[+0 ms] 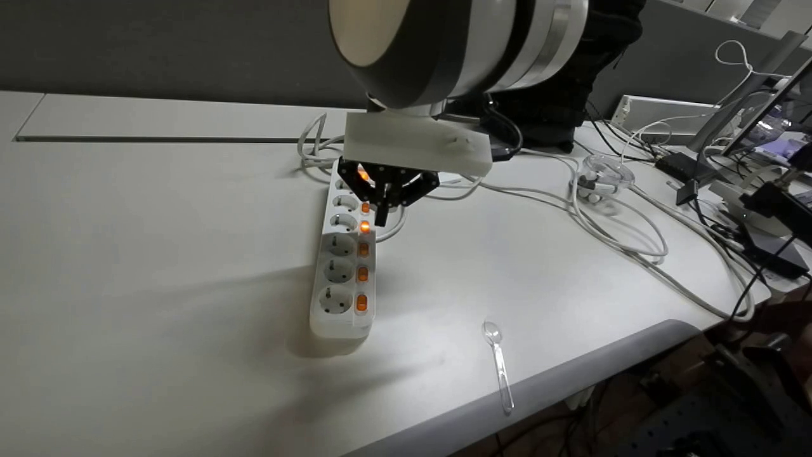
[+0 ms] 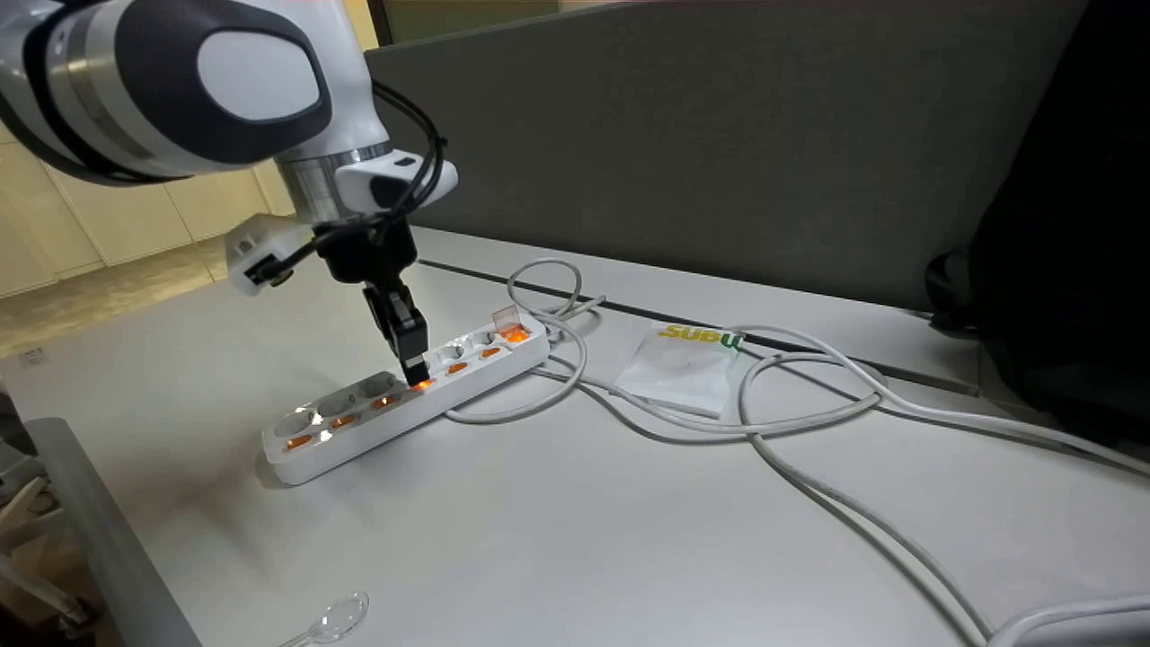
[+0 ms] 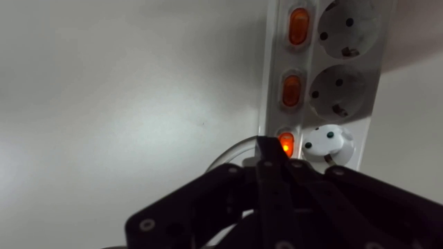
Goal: Flip the fourth switch from the left on the adaptor.
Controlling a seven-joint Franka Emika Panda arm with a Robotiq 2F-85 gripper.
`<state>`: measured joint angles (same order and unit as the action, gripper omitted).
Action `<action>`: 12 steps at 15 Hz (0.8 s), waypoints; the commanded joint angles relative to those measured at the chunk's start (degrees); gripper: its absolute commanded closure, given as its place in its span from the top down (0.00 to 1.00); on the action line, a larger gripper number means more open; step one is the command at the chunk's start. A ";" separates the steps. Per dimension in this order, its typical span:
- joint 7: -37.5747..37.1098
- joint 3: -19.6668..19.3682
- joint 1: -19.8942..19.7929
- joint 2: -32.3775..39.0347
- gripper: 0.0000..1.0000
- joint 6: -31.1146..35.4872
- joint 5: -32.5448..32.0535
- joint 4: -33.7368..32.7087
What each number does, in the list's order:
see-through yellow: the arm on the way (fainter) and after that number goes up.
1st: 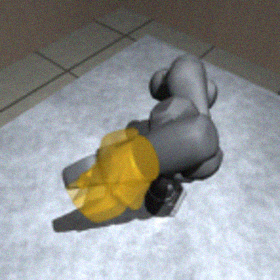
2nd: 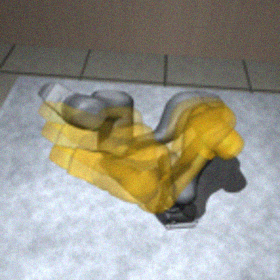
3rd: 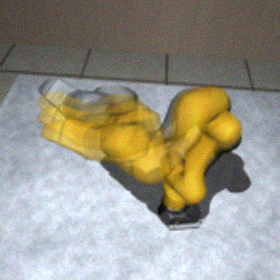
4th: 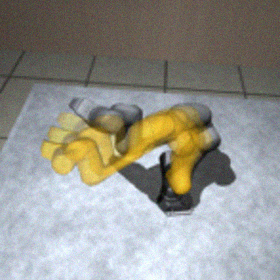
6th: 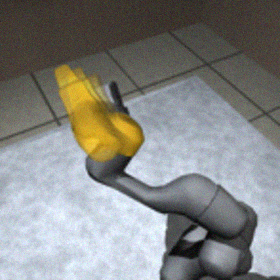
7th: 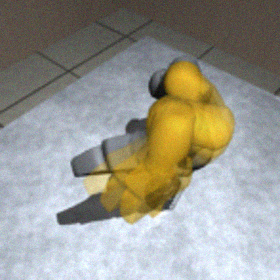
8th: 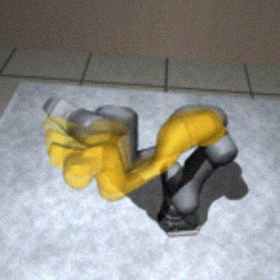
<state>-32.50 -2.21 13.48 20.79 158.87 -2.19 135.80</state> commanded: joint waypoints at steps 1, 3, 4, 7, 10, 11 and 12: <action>-2.85 -1.39 1.59 1.75 0.00 2.05 1.08 -1.36; -2.74 -1.58 1.94 2.19 0.00 3.37 1.94 -1.51; -2.56 -1.54 2.05 2.42 0.00 3.82 2.57 -1.63; -2.27 -1.43 2.45 2.78 0.00 4.72 4.19 -1.99; -2.22 -1.45 2.86 3.14 0.00 4.88 5.41 -2.49; -2.23 -1.50 2.94 3.25 0.00 4.81 5.65 -2.60; -2.24 -1.51 2.98 3.38 0.00 4.73 5.90 -2.71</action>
<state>-33.06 -2.90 15.36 23.27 163.56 2.84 134.39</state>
